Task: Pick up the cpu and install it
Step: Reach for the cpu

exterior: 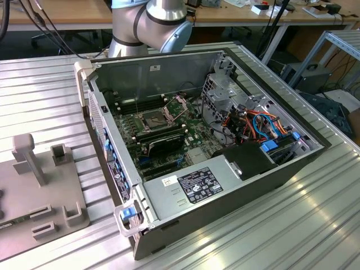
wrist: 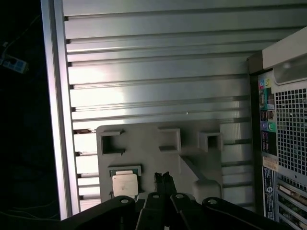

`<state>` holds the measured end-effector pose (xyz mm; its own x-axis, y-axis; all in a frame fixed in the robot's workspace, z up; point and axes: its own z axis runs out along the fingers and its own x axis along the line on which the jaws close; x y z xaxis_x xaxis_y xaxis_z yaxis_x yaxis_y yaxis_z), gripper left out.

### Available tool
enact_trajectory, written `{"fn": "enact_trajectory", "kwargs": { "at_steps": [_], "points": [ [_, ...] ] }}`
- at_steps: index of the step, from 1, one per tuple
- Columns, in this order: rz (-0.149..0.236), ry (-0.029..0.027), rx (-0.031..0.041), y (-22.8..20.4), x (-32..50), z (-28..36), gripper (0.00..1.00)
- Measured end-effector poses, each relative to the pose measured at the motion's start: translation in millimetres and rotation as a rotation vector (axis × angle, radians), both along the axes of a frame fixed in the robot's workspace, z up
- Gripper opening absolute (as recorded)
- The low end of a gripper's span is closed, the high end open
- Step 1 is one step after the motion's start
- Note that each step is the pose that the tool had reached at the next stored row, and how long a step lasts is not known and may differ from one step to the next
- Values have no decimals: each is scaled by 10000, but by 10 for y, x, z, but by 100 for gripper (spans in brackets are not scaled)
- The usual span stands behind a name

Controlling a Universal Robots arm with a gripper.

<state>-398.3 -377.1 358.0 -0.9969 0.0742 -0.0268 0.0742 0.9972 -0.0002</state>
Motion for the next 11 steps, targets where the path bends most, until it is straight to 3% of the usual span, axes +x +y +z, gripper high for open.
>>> {"fn": "enact_trajectory", "kwargs": {
  "at_steps": [3, 11],
  "points": [
    [2, 2, -1, -1, -21, -31, 11],
    [0, 2, -1, 0, -28, -36, 11]
  ]
}}
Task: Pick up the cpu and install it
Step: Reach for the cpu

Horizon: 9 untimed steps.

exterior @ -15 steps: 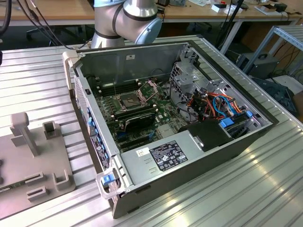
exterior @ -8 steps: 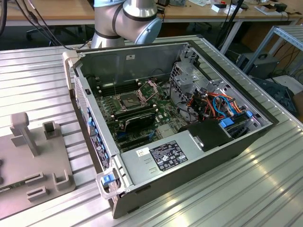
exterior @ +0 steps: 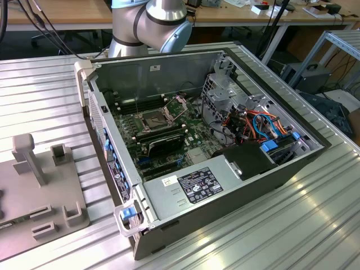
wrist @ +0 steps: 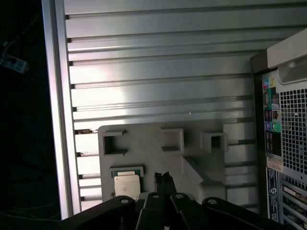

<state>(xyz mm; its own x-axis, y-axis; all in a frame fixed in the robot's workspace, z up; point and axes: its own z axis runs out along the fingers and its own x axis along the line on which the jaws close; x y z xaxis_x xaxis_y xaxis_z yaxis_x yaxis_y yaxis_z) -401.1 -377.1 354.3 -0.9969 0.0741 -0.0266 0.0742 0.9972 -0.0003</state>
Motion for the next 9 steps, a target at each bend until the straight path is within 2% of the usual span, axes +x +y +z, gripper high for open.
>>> {"fn": "enact_trajectory", "kwargs": {
  "at_steps": [7, 9],
  "points": [
    [-1, -1, 1, 0, -9, -8, 11],
    [1, 1, 0, 0, -20, -28, 11]
  ]
}}
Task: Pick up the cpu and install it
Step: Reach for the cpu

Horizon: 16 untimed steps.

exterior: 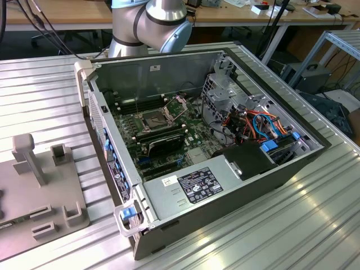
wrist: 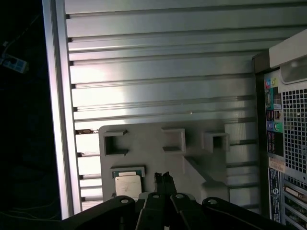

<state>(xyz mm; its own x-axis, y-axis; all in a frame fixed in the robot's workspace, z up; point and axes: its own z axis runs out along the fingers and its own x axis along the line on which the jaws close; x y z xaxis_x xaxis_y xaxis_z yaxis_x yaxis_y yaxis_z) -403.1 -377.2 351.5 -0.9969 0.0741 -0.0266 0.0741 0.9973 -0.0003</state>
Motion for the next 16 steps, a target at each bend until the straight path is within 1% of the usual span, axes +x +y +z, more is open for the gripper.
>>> {"fn": "enact_trajectory", "kwargs": {
  "at_steps": [4, 9, 16],
  "points": [
    [0, 4, 0, 0, -5, -51, 11],
    [-1, 5, 1, 0, -14, -67, 11],
    [-1, 5, 1, 0, -14, -68, 11]
  ]
}}
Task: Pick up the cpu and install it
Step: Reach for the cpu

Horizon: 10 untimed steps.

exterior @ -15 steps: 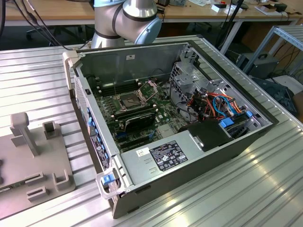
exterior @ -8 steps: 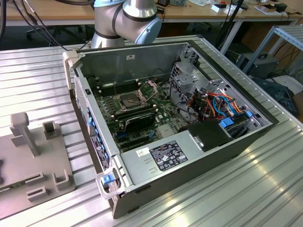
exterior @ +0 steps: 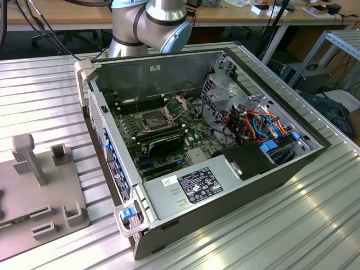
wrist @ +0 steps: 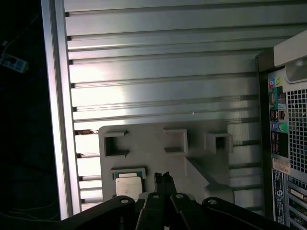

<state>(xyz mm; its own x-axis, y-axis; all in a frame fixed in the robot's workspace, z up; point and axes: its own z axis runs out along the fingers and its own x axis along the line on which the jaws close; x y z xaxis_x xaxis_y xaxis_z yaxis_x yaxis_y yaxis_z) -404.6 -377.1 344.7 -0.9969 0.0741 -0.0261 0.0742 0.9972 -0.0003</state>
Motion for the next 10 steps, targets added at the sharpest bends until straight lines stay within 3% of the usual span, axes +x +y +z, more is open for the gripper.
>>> {"fn": "enact_trajectory", "kwargs": {
  "at_steps": [10],
  "points": [
    [0, 1, -1, 0, -1, -60, 11]
  ]
}}
